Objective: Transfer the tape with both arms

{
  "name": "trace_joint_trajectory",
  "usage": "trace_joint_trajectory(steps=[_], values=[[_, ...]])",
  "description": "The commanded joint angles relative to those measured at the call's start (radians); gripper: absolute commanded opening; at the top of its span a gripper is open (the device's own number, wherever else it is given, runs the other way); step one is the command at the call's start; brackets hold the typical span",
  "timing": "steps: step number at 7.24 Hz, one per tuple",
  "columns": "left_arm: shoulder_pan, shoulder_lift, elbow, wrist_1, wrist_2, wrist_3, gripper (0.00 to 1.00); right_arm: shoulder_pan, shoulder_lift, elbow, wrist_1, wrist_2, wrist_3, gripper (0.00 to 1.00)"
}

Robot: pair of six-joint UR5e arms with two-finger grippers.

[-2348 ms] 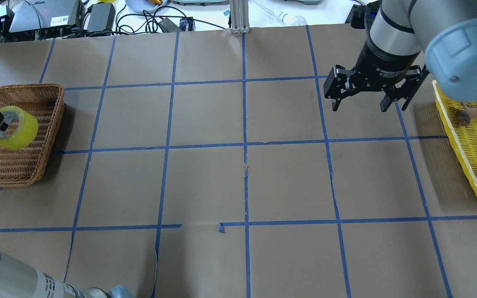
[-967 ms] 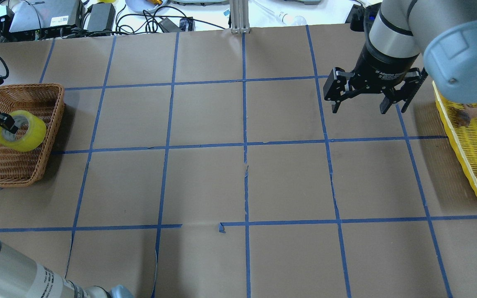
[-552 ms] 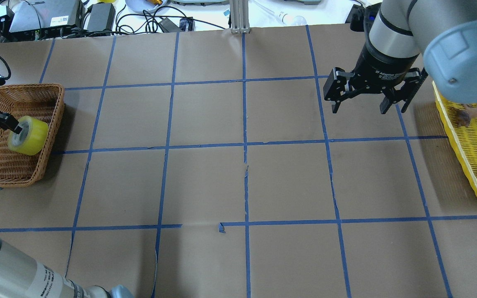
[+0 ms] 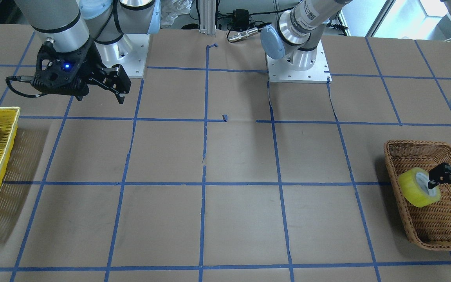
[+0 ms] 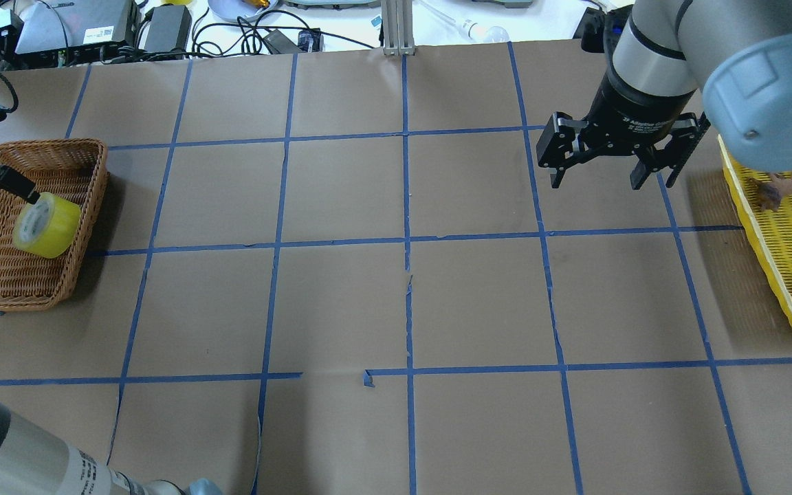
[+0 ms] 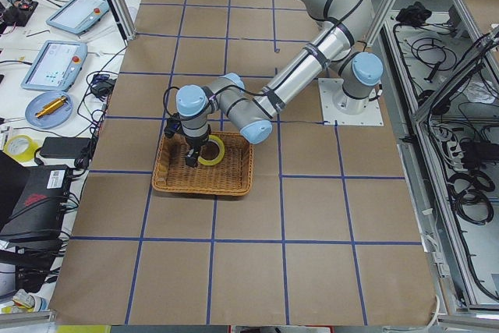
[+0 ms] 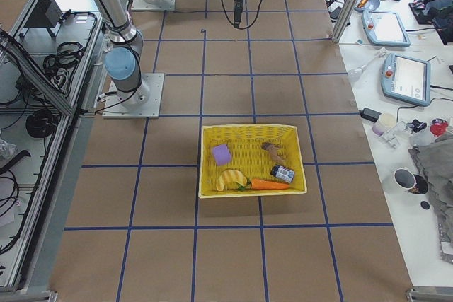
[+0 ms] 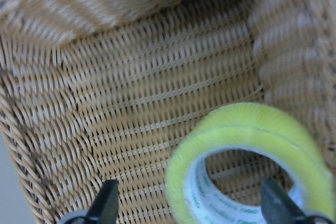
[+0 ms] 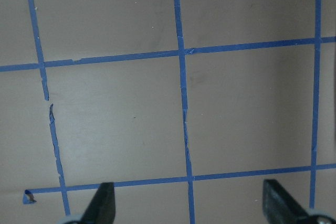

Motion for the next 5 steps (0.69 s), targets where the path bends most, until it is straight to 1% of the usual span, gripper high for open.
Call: trace_joint_trajectory(steps=[1,2,4,5], values=[[-0.080,0.083,0.065,-0.160,0.009,-0.090,0.95,-0.010,0.003,-0.004,-0.003,-0.002,-0.012,1.00],[-0.139,0.115,0.101,-0.272,0.006,-0.217,0.95,-0.010,0.003,-0.009,-0.003,-0.001,-0.012,1.00],[-0.346,0.178,0.073,-0.312,0.010,-0.513,0.95,-0.013,0.003,-0.009,-0.003,-0.002,-0.015,1.00],[-0.425,0.208,0.057,-0.336,0.010,-0.650,0.95,-0.013,0.001,-0.009,-0.003,-0.002,-0.014,1.00]])
